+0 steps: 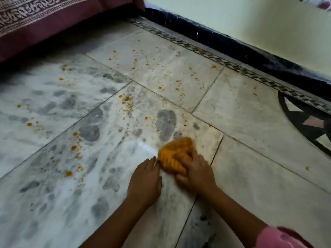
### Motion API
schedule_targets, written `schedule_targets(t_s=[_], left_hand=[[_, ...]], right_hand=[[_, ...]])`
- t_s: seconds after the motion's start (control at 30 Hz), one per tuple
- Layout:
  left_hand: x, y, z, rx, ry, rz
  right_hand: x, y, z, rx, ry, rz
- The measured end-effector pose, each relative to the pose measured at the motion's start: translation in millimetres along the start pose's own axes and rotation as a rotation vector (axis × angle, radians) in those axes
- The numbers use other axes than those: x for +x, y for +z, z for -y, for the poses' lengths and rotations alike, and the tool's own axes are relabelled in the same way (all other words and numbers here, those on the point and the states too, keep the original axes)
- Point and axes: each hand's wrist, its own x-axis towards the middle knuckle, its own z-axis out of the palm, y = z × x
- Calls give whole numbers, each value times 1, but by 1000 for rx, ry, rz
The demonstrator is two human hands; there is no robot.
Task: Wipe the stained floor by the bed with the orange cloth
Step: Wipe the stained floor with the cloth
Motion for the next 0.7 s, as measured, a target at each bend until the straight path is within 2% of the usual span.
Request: schedule_targets(t_s=[0.07,0.13,0.2,0.3,0.37,0.4,0.47,0.57,0.63,0.7], left_hand=[[4,7,0,9,-50,53],[7,11,0,9,-65,52],[12,13,-3,-14,-80,13],[23,14,-12,-54,-137,-22],[26,13,-18,-78,-164,-7],[28,12,-20,-87,-175,-6],[29,11,-19,-91,-184,-4],[27,15,-10,-84,-172,-28],[24,18,-4,-73,-183,-25],[21,21,-1,-71,-189,-38]], right_hand=[[-42,-2,-31,-6,-156,37],[-53,-11,-68,-8,-153,-45],[-29,-13,-95,-32,-24,-142],[43,-7,-86,-20,258,-250],[83,-3,-56,65,395,-178],[92,0,-41,96,366,-133],[82,9,-15,108,158,-98],[19,16,-29,145,-96,-106],[-10,11,-70,126,-40,-130],[-6,-3,-103,86,206,-199]])
